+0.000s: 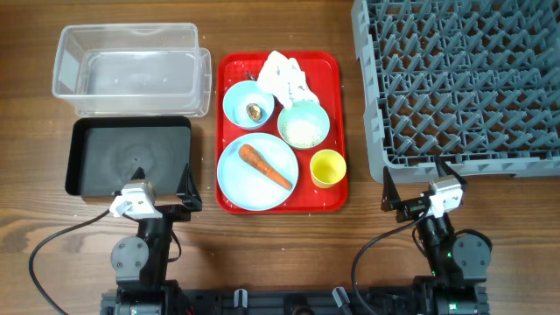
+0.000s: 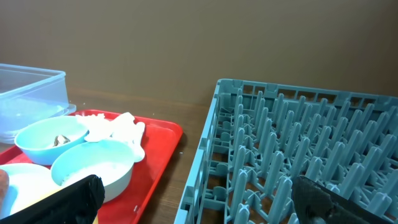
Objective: Sort waste into correct bins and load items into the dishwasher rack
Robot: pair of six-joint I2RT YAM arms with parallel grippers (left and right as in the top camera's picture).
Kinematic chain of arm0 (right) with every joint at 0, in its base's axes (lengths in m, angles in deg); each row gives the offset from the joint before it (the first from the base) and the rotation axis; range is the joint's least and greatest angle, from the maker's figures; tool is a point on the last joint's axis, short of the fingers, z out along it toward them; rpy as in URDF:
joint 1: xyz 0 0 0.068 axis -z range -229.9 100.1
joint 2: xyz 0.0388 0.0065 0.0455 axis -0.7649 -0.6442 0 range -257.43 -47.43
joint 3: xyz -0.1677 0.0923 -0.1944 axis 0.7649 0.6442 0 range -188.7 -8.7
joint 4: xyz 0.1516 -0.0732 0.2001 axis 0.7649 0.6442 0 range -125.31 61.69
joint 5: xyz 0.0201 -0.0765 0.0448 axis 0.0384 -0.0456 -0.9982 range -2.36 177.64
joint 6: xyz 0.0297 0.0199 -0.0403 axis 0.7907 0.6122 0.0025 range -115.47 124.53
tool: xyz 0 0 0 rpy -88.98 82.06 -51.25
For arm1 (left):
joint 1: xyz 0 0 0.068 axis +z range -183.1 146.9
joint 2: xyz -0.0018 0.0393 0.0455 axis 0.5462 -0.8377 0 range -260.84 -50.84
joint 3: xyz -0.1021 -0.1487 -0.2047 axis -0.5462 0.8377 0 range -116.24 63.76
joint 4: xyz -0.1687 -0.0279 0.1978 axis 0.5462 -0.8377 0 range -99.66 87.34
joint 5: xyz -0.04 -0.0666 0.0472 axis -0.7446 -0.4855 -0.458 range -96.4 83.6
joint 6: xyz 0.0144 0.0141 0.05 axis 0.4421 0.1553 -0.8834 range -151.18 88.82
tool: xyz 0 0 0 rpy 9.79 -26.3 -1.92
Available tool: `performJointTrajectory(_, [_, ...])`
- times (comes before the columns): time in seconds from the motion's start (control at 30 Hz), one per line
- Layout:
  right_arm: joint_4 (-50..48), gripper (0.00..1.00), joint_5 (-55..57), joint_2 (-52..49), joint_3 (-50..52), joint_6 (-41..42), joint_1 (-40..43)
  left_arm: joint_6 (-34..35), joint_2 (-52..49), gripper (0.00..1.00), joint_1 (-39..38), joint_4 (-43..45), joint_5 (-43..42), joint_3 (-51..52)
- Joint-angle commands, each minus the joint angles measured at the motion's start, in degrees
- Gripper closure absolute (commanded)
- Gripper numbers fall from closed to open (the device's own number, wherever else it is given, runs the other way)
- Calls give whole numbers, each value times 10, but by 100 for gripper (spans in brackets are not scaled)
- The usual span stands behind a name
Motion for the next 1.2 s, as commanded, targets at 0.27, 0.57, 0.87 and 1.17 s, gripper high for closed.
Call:
performJointTrajectory(0.27, [-9,0,2,4,3,6,2,-9,6,0,-3,-3,7,3])
performJointTrajectory(0.57, [-22,0,1,4,3,7,2,-9,6,0,-3,-2,3,3])
performJointTrajectory(0.87, [-61,0,1,4,2,9,2,-7,6,0,-3,4,-28,3])
performJointTrajectory(1.17, [-74,0,-10,4,-27,9,2,-9,4,0,-3,3,-20,-49])
